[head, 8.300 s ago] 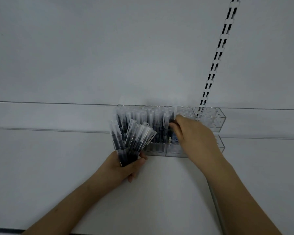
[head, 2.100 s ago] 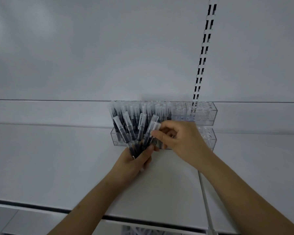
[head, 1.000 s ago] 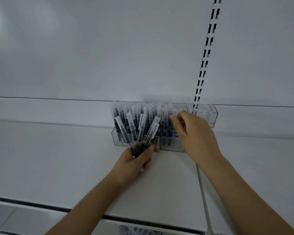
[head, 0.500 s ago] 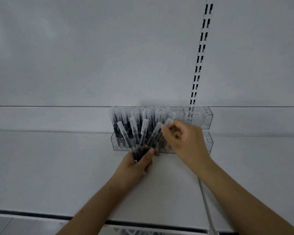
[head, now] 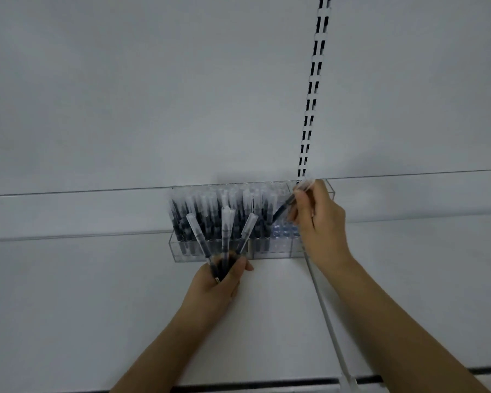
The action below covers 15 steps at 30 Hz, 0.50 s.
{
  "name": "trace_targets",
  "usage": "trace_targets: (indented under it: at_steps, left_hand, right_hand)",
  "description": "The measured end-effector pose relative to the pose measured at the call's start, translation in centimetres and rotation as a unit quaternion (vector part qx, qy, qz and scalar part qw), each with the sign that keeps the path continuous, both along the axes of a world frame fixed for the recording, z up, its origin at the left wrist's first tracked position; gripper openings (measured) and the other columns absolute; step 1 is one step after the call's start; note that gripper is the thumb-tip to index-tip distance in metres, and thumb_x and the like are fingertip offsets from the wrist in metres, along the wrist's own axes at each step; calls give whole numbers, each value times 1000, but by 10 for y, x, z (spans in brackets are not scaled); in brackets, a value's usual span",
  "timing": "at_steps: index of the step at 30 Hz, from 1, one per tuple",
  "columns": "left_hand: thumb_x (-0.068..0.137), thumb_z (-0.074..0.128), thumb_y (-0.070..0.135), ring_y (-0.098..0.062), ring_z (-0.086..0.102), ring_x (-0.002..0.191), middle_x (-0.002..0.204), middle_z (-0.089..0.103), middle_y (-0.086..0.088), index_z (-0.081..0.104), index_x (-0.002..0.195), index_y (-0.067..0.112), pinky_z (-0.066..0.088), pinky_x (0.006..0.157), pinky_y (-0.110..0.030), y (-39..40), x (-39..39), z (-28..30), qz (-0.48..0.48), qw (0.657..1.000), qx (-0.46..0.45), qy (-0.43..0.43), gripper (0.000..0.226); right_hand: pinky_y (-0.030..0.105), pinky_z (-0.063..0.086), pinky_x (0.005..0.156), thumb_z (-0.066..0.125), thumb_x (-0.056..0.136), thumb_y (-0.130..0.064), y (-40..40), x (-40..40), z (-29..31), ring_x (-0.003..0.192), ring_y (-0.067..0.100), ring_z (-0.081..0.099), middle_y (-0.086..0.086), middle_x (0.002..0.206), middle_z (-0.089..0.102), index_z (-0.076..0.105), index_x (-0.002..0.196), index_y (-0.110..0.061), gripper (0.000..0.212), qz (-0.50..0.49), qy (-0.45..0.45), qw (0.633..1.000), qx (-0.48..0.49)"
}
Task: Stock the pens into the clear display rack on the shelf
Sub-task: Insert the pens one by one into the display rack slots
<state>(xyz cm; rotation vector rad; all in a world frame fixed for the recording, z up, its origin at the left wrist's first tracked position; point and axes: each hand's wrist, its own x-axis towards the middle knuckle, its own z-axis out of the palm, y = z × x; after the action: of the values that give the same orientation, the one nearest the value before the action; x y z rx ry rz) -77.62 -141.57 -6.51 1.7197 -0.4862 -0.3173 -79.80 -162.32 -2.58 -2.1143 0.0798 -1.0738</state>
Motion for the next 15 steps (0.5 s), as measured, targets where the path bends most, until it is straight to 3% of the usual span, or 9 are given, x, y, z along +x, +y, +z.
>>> trace_targets:
  at_steps: [5, 10, 15]
  left_hand:
    - [98, 49, 30, -12, 38, 49, 53, 41, 2, 67, 86, 15, 34, 49, -17, -2, -1, -1, 4, 1000, 1, -6, 26]
    - [97, 50, 29, -11, 39, 50, 54, 42, 1, 66, 89, 12, 35, 50, -16, -3, -3, 1, 12, 1000, 11, -5, 26]
    - [97, 51, 30, -15, 37, 53, 57, 40, -3, 67, 89, 14, 33, 49, -18, -3, -6, 2, 18, 1000, 18, 3, 24]
  right_hand:
    - [42, 50, 58, 32, 101, -42, -6, 2, 8, 61, 20, 59, 2, 70, 59, 49, 95, -13, 34, -15, 9, 999, -48]
    - [40, 50, 55, 30, 100, -44, -2, 3, 11, 59, 19, 60, 1, 70, 59, 50, 95, -13, 38, -38, 16, 995, -91]
    - [38, 51, 55, 41, 103, -33, -1, 10, 14, 58, 16, 61, -1, 68, 61, 53, 96, -12, 26, -24, 79, 986, -144]
